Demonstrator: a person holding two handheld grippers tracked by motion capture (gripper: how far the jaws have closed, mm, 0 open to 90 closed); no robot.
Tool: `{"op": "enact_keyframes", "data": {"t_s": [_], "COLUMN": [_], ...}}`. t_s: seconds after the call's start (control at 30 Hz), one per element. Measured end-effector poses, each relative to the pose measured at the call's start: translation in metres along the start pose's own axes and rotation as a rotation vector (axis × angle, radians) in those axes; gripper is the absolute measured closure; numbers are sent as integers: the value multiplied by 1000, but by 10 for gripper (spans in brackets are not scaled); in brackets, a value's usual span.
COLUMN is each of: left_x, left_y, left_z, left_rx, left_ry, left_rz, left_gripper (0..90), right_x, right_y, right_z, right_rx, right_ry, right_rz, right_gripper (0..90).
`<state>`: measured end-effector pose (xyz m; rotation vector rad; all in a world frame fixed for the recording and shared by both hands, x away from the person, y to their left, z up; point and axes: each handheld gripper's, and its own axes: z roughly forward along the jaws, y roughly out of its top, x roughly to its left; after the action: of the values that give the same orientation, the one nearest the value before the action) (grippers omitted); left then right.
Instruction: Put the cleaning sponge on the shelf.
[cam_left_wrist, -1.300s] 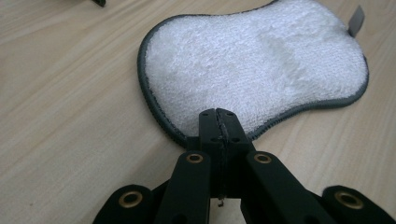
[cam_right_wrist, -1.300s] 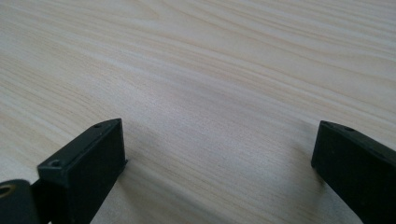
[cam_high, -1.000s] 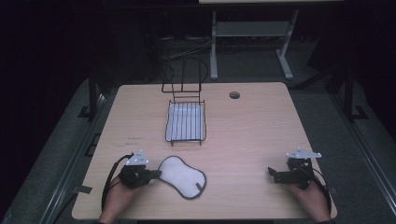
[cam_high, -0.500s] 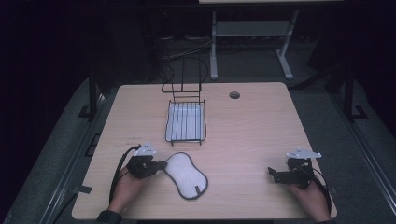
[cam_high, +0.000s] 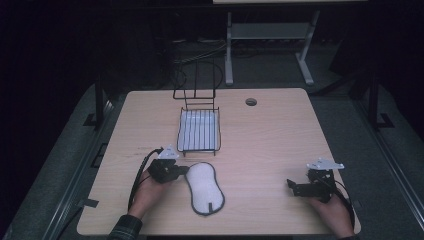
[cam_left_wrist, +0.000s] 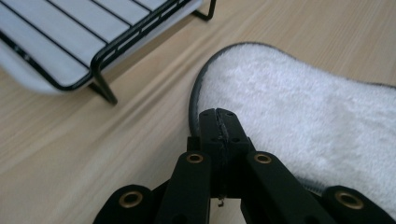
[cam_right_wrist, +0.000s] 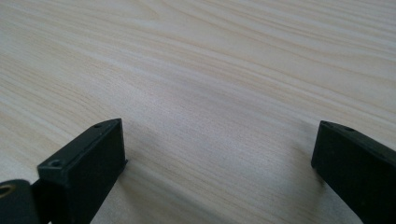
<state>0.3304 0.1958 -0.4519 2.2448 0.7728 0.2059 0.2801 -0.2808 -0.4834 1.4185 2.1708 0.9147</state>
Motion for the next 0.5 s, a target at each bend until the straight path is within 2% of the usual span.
{"op": "enact_keyframes", "data": {"t_s": [0.17,0.2,0.3,0.33,0.43,0.47,0.5], "left_x": [-11,-17,-30,-36,-51,-60,-60], "left_y": [4,5,7,7,7,7,7], "left_z": [-3,-4,-4,-3,-1,1,1], "left_rx": [-23,-31,-29,-36,-35,-38,-38], "left_ry": [-30,-48,-79,-98,-140,-169,-169], "left_rz": [-4,-9,9,-1,14,19,19], "left_gripper": [899,899,899,899,899,899,899], "right_x": [0,0,0,0,0,0,0], "right_y": [0,0,0,0,0,0,0], "right_z": [0,0,0,0,0,0,0], "right_rx": [0,0,0,0,0,0,0], "right_ry": [0,0,0,0,0,0,0], "right_rz": [0,0,0,0,0,0,0], "right_gripper": [24,23,24,24,24,24,24]}}
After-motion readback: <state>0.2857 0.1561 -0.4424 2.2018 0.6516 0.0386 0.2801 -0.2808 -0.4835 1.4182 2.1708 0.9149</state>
